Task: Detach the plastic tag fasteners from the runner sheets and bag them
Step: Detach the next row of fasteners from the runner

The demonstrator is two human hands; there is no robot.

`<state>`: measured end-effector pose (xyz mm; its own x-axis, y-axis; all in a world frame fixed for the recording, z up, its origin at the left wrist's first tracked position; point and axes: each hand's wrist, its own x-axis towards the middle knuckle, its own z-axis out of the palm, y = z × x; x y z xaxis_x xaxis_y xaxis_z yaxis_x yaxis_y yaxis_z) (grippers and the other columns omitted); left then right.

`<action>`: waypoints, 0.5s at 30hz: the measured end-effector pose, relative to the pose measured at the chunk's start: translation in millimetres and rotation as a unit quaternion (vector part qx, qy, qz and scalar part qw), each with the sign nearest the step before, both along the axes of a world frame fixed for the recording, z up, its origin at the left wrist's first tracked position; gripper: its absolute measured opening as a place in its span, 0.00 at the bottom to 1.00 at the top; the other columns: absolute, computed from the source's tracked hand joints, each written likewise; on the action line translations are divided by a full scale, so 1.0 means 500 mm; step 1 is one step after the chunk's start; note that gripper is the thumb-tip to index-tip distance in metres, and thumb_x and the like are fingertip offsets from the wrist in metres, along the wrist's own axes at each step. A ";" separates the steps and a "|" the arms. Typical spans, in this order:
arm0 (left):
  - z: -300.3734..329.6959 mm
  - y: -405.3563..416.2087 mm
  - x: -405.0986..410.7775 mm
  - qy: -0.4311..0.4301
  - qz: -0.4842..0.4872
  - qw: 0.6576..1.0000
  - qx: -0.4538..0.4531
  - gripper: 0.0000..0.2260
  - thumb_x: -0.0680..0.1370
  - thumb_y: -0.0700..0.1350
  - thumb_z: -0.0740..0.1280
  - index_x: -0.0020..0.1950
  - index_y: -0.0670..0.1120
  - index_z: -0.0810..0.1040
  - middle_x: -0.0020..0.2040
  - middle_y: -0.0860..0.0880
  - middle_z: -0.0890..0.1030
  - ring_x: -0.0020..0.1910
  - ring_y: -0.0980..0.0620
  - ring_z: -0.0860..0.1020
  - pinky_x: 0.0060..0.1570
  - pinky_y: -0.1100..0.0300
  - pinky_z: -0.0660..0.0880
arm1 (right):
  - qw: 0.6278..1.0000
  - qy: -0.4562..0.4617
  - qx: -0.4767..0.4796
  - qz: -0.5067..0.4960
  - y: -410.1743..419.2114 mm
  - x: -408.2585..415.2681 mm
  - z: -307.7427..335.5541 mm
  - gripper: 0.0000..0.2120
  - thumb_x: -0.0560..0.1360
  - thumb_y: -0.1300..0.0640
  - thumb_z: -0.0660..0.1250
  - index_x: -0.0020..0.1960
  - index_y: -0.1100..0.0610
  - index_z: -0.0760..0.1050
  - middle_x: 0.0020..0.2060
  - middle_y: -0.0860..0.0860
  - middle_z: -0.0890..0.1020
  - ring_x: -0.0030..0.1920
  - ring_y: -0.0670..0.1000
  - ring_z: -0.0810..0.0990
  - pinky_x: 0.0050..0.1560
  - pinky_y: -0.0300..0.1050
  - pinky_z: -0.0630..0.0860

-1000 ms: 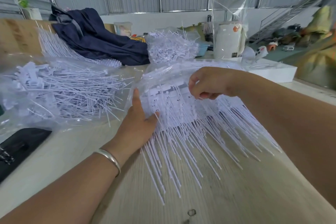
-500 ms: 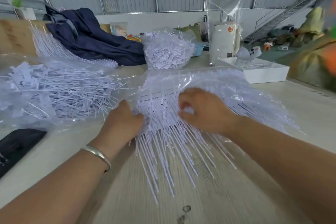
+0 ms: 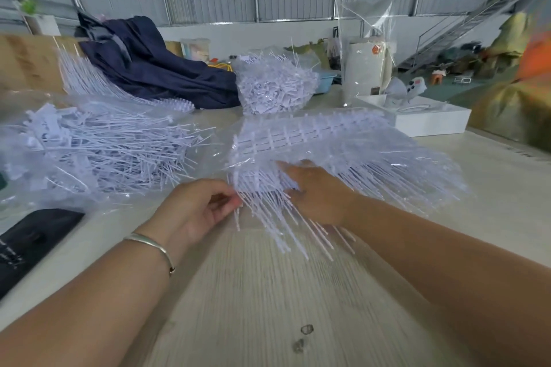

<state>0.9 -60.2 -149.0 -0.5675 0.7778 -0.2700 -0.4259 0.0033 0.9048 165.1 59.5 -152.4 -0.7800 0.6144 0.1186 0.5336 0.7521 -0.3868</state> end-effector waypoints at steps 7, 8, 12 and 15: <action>0.007 -0.012 0.015 0.062 -0.145 0.982 -0.105 0.10 0.70 0.31 0.70 0.50 0.33 0.79 0.41 0.37 0.85 0.34 0.46 0.85 0.27 0.60 0.79 | 0.991 0.024 -0.128 0.017 -0.011 0.021 -0.012 0.27 0.77 0.43 0.66 0.74 0.39 0.63 0.79 0.50 0.48 0.78 0.50 0.49 0.71 0.44 0.52; 0.008 -0.013 0.017 0.104 -0.136 0.977 -0.125 0.06 0.74 0.33 0.69 0.50 0.34 0.79 0.39 0.38 0.85 0.32 0.47 0.84 0.26 0.60 0.79 | 0.995 -0.011 -0.092 0.022 -0.012 0.023 -0.018 0.29 0.77 0.42 0.65 0.75 0.38 0.60 0.79 0.51 0.45 0.78 0.51 0.44 0.74 0.48 0.49; 0.014 -0.019 0.019 0.239 -0.153 0.944 -0.171 0.07 0.77 0.41 0.70 0.42 0.39 0.80 0.31 0.44 0.83 0.24 0.53 0.80 0.22 0.66 0.74 | 0.999 -0.048 -0.002 0.001 -0.016 0.011 -0.035 0.27 0.82 0.43 0.55 0.78 0.40 0.51 0.79 0.55 0.45 0.78 0.54 0.42 0.76 0.54 0.47; 0.026 -0.027 0.033 0.234 -0.198 0.944 -0.125 0.10 0.75 0.41 0.70 0.33 0.42 0.80 0.25 0.46 0.78 0.19 0.55 0.73 0.19 0.69 0.66 | 0.997 -0.066 0.049 -0.007 -0.012 0.006 -0.040 0.25 0.84 0.47 0.50 0.79 0.43 0.49 0.78 0.59 0.50 0.78 0.56 0.46 0.76 0.56 0.53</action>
